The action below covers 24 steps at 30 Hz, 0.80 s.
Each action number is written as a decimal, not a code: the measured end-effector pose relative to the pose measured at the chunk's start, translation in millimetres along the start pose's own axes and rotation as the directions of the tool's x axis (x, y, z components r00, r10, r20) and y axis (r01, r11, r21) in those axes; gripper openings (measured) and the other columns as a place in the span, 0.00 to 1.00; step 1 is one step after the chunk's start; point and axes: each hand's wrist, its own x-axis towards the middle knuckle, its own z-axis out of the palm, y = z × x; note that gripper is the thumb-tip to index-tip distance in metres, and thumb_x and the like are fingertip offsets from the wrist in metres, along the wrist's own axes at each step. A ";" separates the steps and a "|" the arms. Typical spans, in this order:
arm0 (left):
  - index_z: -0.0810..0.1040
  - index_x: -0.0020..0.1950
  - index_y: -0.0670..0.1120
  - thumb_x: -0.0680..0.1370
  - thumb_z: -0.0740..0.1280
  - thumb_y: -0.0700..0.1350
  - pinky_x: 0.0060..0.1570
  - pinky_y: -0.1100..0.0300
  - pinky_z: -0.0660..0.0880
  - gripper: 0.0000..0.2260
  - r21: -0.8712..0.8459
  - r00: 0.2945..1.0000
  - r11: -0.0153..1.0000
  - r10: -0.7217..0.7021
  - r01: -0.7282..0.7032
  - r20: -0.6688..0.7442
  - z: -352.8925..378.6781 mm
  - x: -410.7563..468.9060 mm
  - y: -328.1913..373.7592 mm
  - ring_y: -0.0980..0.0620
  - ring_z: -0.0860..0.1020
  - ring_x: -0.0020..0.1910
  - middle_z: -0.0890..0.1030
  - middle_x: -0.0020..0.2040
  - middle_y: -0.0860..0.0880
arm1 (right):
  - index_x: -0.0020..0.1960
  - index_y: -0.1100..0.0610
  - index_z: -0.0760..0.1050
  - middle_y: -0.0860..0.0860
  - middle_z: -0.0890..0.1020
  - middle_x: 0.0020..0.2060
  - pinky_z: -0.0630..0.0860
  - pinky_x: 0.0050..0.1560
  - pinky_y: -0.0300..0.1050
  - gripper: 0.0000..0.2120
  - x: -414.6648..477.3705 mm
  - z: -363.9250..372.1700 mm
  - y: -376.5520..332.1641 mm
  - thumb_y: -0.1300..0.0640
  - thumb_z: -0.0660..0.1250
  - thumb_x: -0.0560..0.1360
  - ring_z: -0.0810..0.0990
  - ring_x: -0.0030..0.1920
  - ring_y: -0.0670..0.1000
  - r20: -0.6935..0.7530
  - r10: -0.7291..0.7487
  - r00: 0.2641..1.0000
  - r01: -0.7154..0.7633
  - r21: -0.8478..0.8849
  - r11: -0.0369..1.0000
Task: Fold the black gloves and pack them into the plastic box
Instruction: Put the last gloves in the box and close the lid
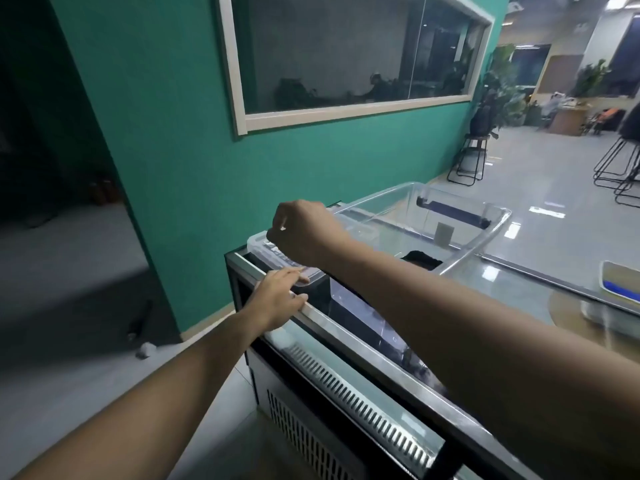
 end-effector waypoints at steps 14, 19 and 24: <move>0.82 0.57 0.54 0.82 0.71 0.45 0.53 0.58 0.78 0.05 -0.196 0.968 0.952 -0.246 0.234 -0.039 -27.2 116.2 -4.5 0.50 0.83 0.53 0.86 0.55 0.51 | 0.53 0.57 0.85 0.57 0.88 0.52 0.83 0.54 0.53 0.10 82.1 -46.2 76.4 0.52 0.70 0.79 0.84 0.52 0.60 0.141 0.023 0.990 -0.015 -0.060 0.998; 0.79 0.66 0.48 0.83 0.68 0.42 0.59 0.50 0.79 0.12 -0.064 0.966 0.964 -0.260 0.259 -0.004 -23.7 157.1 -3.1 0.46 0.79 0.57 0.80 0.61 0.49 | 0.52 0.55 0.84 0.55 0.88 0.51 0.83 0.56 0.53 0.08 107.2 -46.6 108.9 0.52 0.70 0.78 0.85 0.53 0.59 0.156 0.044 0.987 -0.034 -0.068 0.997; 0.81 0.64 0.48 0.80 0.75 0.53 0.61 0.47 0.80 0.15 -0.013 0.970 0.971 -0.237 0.238 0.056 -12.3 182.9 -12.2 0.47 0.79 0.57 0.79 0.61 0.49 | 0.52 0.54 0.85 0.54 0.88 0.51 0.83 0.57 0.52 0.08 124.3 -48.2 133.0 0.53 0.70 0.79 0.84 0.53 0.58 0.136 0.060 0.989 -0.052 -0.061 0.997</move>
